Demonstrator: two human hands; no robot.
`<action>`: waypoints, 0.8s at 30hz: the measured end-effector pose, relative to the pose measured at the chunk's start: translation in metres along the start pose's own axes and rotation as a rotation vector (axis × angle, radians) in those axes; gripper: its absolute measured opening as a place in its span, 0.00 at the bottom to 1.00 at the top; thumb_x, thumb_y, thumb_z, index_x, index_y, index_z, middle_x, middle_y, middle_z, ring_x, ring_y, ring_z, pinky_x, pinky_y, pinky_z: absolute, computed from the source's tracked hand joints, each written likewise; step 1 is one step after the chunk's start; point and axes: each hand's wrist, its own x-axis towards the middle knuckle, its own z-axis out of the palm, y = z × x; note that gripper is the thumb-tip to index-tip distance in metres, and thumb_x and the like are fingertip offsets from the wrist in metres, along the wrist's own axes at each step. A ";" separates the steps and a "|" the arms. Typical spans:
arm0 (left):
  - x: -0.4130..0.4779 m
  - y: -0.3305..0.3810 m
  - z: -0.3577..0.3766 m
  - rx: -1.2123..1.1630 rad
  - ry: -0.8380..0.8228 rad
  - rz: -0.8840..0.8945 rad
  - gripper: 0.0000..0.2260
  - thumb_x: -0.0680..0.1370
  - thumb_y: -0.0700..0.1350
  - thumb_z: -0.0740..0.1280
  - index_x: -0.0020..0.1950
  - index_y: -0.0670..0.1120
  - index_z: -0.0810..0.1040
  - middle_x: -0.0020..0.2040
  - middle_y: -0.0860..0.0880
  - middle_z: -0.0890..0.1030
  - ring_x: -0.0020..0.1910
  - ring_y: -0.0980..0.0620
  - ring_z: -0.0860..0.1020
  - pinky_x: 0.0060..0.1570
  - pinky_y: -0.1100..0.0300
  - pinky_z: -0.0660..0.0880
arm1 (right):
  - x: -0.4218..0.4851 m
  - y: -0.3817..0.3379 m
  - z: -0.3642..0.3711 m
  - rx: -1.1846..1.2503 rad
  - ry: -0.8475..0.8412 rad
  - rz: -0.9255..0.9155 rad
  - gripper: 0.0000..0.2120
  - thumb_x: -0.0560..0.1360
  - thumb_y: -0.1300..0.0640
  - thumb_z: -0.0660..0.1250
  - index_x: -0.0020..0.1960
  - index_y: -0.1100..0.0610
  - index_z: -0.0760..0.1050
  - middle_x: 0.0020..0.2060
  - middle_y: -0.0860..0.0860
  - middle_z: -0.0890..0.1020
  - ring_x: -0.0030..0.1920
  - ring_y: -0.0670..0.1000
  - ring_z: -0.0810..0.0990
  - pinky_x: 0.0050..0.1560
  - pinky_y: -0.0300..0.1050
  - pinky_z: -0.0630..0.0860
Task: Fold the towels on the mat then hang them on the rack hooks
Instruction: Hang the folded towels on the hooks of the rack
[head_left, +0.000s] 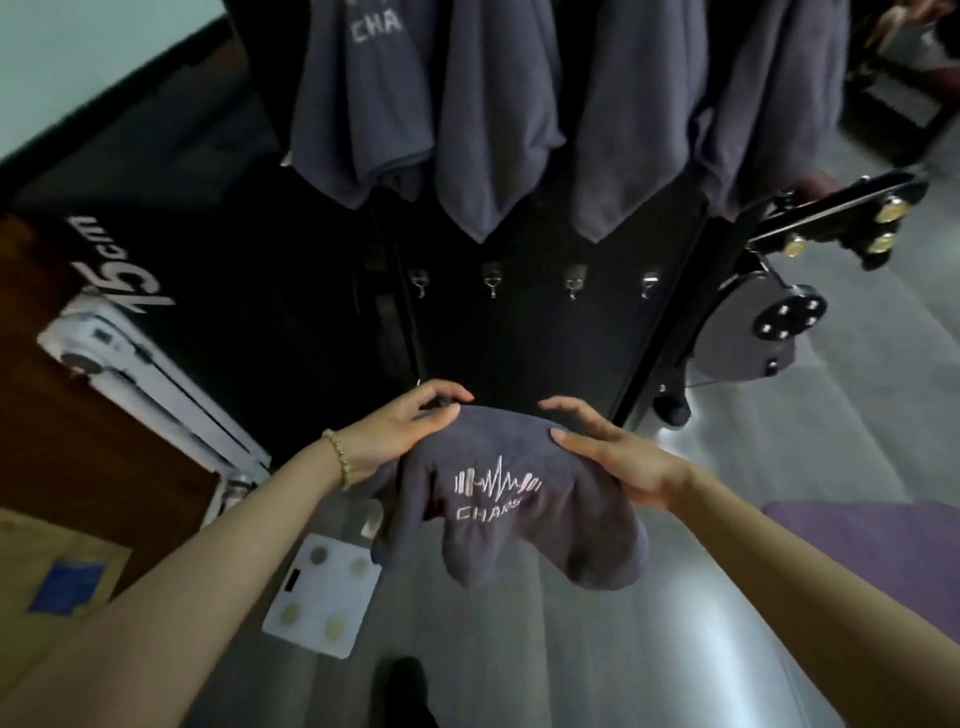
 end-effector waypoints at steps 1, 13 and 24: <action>0.002 -0.005 -0.018 0.001 0.000 0.003 0.08 0.78 0.47 0.63 0.54 0.53 0.79 0.52 0.50 0.81 0.50 0.59 0.80 0.47 0.68 0.75 | 0.019 -0.004 0.009 0.006 -0.019 0.005 0.13 0.79 0.59 0.62 0.63 0.52 0.71 0.56 0.56 0.81 0.55 0.56 0.81 0.53 0.48 0.80; 0.110 -0.037 -0.202 0.466 -0.034 0.210 0.17 0.69 0.45 0.76 0.57 0.54 0.80 0.56 0.58 0.80 0.57 0.63 0.77 0.60 0.67 0.72 | 0.212 -0.046 0.066 -0.716 0.152 -0.164 0.22 0.68 0.61 0.76 0.60 0.52 0.79 0.52 0.40 0.81 0.50 0.32 0.78 0.51 0.25 0.72; 0.240 -0.073 -0.213 0.722 0.353 0.394 0.20 0.73 0.47 0.72 0.64 0.56 0.76 0.60 0.52 0.79 0.58 0.53 0.77 0.56 0.52 0.75 | 0.325 -0.057 0.012 -1.127 0.544 -0.284 0.23 0.72 0.46 0.71 0.66 0.42 0.74 0.59 0.49 0.80 0.58 0.51 0.78 0.58 0.46 0.74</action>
